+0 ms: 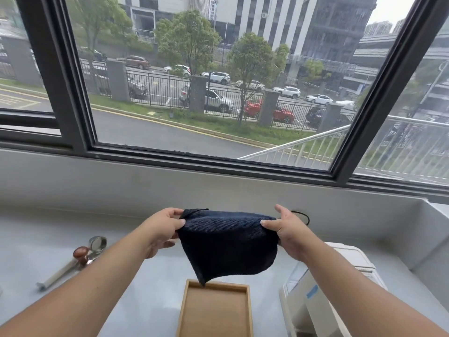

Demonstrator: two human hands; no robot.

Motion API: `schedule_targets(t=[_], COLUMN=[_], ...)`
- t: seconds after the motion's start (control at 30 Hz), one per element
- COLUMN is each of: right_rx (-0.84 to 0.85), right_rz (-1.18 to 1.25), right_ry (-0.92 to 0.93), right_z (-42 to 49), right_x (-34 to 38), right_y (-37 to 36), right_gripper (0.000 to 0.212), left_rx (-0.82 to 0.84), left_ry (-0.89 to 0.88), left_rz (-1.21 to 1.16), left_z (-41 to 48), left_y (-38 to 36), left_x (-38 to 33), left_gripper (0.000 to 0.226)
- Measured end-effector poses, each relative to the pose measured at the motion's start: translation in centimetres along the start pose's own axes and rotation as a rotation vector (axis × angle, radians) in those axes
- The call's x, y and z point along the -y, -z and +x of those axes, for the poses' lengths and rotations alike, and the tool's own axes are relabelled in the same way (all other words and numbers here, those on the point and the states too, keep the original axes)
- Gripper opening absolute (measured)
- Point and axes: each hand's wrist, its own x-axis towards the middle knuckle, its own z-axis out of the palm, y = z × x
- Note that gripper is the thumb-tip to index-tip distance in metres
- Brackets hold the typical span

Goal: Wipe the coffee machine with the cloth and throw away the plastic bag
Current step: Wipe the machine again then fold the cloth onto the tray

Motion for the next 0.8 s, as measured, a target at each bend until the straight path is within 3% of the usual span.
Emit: schedule_targets(t=[0.07,0.23,0.33,0.43,0.63,0.8], right_rx=[-0.015,0.097,0.156,0.170,0.009,-0.058], right_rz=[0.000,0.031,0.025,-0.094,-0.476,-0.588], right_ry=[0.017,0.035,0.022,0.048,0.199,0.286], right_z=[0.3,1.0,1.6,1.8,1.5,1.3], right_x=[-0.4,-0.5,-0.5,-0.3,0.5,1.2], right_y=[0.2,1.6,2.7,3.4,2.9,2.4], right_gripper=[0.083,0.040,0.036,0.039,0.027,0.009], left_rx=[-0.063,-0.070,0.011,-0.026,-0.289,-0.380], left_ry=[-0.013,-0.061,-0.108,-0.181,-0.315,-0.325], left_rz=[-0.035,-0.140,-0.161,0.077,0.525,0.674], left_z=[0.1,0.2,-0.2,-0.6,-0.4,-0.2], left_y=[-0.1,-0.7,-0.9,-1.1,-1.4,-1.0], left_x=[0.1,-0.4,-0.7,-0.9,-1.3,-0.9], left_gripper=[0.021,0.020,0.027,0.042,0.009,0.010])
